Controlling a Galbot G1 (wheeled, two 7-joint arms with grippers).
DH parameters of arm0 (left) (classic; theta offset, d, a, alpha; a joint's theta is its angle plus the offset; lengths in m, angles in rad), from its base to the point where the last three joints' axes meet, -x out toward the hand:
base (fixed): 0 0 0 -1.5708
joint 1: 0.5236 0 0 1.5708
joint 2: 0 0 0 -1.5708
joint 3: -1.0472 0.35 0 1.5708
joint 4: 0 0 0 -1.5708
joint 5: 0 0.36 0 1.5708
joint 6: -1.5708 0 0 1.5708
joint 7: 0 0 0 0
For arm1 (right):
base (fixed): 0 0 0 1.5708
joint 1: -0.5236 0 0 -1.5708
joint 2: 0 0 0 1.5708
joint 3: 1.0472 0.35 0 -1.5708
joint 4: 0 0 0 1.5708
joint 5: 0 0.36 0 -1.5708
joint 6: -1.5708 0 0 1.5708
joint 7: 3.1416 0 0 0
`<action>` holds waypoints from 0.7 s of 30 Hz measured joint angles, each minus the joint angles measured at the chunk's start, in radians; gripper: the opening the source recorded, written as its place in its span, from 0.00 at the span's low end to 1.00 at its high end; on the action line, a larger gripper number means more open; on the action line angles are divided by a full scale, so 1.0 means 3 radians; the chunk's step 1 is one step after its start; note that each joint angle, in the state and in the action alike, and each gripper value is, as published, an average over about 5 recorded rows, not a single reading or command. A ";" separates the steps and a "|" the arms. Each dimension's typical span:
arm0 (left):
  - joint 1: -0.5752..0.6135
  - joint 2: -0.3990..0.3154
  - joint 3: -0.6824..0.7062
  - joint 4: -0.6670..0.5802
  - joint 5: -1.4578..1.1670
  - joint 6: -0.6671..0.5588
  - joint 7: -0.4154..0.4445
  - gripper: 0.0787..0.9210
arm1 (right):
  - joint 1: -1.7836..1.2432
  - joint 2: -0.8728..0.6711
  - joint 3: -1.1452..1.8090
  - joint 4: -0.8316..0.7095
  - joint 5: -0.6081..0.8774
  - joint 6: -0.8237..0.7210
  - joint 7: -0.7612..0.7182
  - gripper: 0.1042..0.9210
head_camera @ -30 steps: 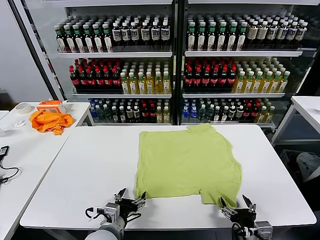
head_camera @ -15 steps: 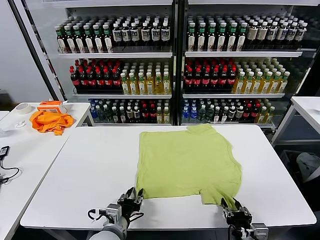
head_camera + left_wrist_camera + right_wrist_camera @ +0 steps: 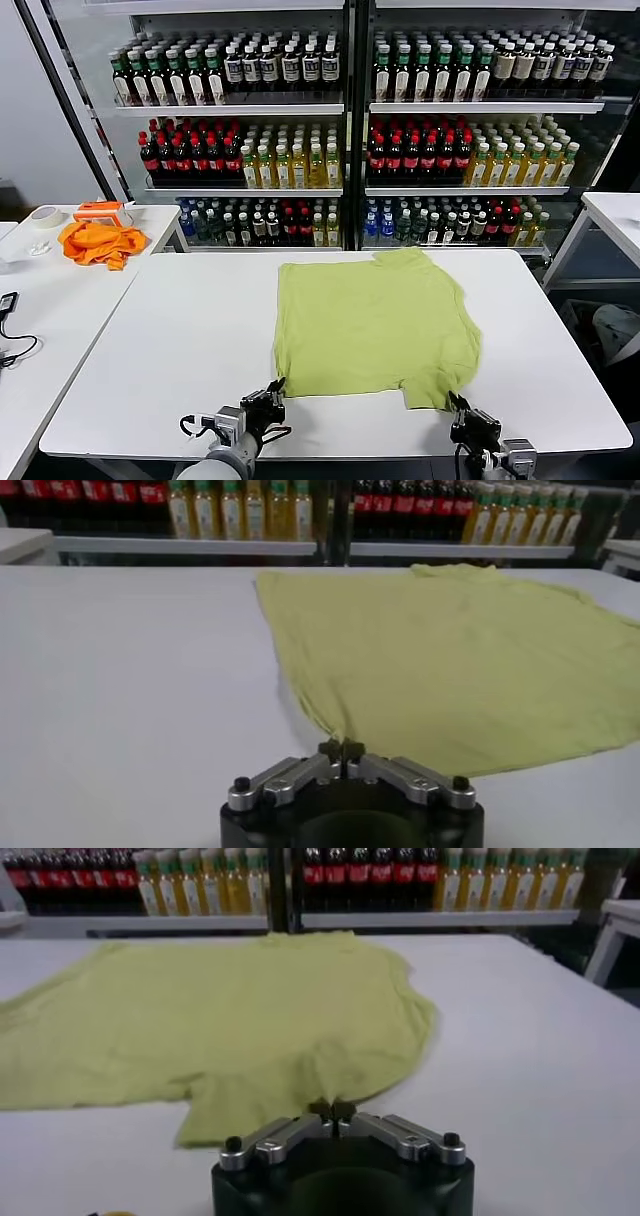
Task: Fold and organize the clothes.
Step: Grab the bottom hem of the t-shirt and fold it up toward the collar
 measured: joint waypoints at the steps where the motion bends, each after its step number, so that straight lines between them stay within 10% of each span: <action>1: 0.0015 0.0022 -0.0012 -0.0026 -0.0023 0.0004 0.0007 0.01 | -0.0049 -0.0003 0.0006 0.0034 -0.0009 0.0003 -0.0002 0.00; 21: 0.0691 0.0414 -0.0414 -0.0820 -0.0186 -0.0063 0.0131 0.01 | -0.0675 -0.0131 0.0135 0.0540 -0.0005 -0.0058 0.0076 0.00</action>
